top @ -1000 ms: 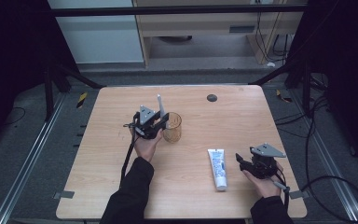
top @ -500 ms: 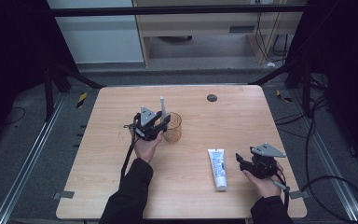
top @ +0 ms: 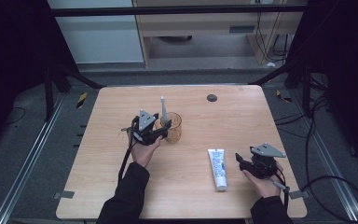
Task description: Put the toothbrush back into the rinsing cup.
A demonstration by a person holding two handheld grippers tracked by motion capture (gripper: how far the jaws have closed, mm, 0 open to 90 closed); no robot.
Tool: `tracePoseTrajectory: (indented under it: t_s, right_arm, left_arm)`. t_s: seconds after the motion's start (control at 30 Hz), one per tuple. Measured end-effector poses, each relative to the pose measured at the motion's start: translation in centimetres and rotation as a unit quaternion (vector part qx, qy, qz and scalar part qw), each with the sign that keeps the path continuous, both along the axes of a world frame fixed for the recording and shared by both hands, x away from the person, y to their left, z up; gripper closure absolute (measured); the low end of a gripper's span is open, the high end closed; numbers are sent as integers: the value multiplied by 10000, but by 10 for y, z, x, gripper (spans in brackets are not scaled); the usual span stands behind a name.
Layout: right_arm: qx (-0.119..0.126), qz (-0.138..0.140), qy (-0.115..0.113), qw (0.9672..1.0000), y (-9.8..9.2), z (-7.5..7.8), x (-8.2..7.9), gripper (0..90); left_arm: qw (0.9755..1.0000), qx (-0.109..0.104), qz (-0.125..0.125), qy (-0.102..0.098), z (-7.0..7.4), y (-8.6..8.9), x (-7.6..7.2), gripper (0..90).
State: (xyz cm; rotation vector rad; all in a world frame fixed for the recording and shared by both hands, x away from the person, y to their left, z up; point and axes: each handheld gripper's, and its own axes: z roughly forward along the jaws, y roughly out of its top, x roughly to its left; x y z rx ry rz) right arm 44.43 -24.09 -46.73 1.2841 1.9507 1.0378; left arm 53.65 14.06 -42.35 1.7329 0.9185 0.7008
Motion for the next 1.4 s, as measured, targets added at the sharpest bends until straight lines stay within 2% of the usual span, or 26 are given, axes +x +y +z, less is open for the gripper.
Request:
tracePoseTrajectory:
  t_s: [0.07,0.13,0.27,0.4,0.47,0.63,0.73,0.83,0.93,1.07,1.17,1.27,1.33,1.4]
  right_arm:
    - [12,-8,-1,10000,0,0,0,359]
    - [20,-27,-4,10000,0,1,0,354]
    - [82,-49,15,10000,0,2,-1,342]
    - [113,-44,-7,9999,-1,4,-2,340]
    - [126,-37,-17,9999,-1,5,-3,340]
    - [159,-31,-16,9999,-1,7,-4,344]
    - [173,-11,-29,9998,0,8,-6,350]
    - [194,2,-5,9998,0,8,-6,357]
    - [189,38,9,9998,0,9,-8,364]
    - [203,57,25,9998,2,10,-9,375]
    - [182,123,34,9998,4,10,-10,380]
    - [163,146,67,9997,5,10,-11,385]
    - [169,169,78,9997,6,10,-12,390]
    - [192,203,74,9996,7,11,-14,401]
  left_arm:
    - [10000,-21,-5,23,2,3,-2,365]
    - [10000,59,15,44,5,5,-5,352]
    - [9988,480,-15,119,13,9,-13,332]
    - [9984,542,-41,134,21,20,-22,324]
    - [9978,644,-18,154,25,30,-27,315]
    - [9968,788,58,141,29,50,-42,303]
    - [9968,792,110,97,28,64,-55,301]
    - [9972,713,143,168,23,77,-65,293]
    - [9967,720,254,291,15,88,-75,292]
    - [9968,571,367,428,0,107,-89,280]
    - [9949,688,535,513,-13,117,-97,276]
    - [9939,614,633,663,-25,125,-102,271]
    - [9929,685,655,722,-28,129,-103,270]
    - [9927,666,696,727,-30,134,-106,269]
